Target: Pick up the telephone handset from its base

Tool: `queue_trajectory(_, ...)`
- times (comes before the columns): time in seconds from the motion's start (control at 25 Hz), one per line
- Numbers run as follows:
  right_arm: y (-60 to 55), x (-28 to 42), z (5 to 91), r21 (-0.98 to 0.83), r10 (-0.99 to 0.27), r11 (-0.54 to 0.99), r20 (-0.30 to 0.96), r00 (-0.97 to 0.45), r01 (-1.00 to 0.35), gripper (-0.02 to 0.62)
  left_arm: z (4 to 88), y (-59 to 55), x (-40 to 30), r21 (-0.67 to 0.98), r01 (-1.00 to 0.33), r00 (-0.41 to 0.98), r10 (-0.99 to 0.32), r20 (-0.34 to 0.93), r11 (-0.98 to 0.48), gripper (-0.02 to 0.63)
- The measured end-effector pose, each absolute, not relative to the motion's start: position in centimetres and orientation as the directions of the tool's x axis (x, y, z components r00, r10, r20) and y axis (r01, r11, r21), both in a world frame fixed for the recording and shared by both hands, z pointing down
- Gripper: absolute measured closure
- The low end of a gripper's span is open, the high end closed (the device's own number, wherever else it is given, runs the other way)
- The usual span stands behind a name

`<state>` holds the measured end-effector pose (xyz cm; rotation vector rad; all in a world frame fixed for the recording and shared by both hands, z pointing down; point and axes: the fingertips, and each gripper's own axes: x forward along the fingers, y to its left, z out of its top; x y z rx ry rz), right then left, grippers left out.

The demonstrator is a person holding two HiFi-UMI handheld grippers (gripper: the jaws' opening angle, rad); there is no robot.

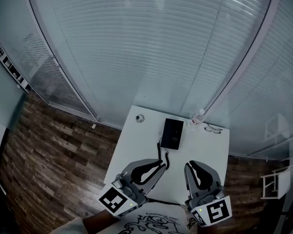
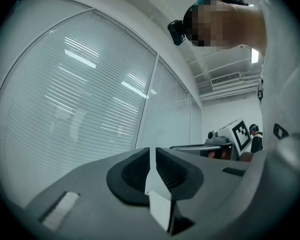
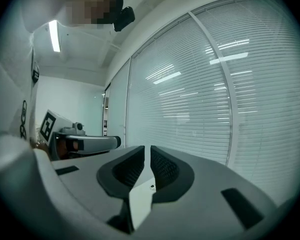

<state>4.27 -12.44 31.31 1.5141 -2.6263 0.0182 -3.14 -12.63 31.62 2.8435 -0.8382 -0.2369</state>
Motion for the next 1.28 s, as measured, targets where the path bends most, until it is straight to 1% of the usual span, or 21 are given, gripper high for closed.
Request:
queue_trajectory(0.16, -13.2, 5.5, 31.2, 0.054, -0.859, 0.509, 0.092, -0.503, -0.859, 0.563, 31.6, -13.4, -1.8, 0.204, -0.523, 0.830, -0.549, -0.103, -0.828, 0.569)
queue_trajectory(0.56, -13.4, 11.1, 31.4, 0.048, -0.863, 0.502, 0.096, -0.496, -0.864, 0.563, 31.3, -13.6, 3.2, 0.201, -0.535, 0.818, -0.563, -0.117, -0.820, 0.569)
queue_trajectory(0.76, -13.5, 12.7, 31.3, 0.039, -0.867, 0.494, 0.103, -0.488, -0.869, 0.563, 31.7, -13.9, 4.5, 0.198, -0.541, 0.821, -0.564, -0.085, -0.817, 0.569)
queue_trajectory(1.28, -13.4, 11.9, 37.5, -0.043, -0.847, 0.494, 0.205, -0.491, -0.869, 0.563, 37.1, -14.2, 3.5, 0.263, -0.554, 0.822, -0.569, 0.026, -0.790, 0.569)
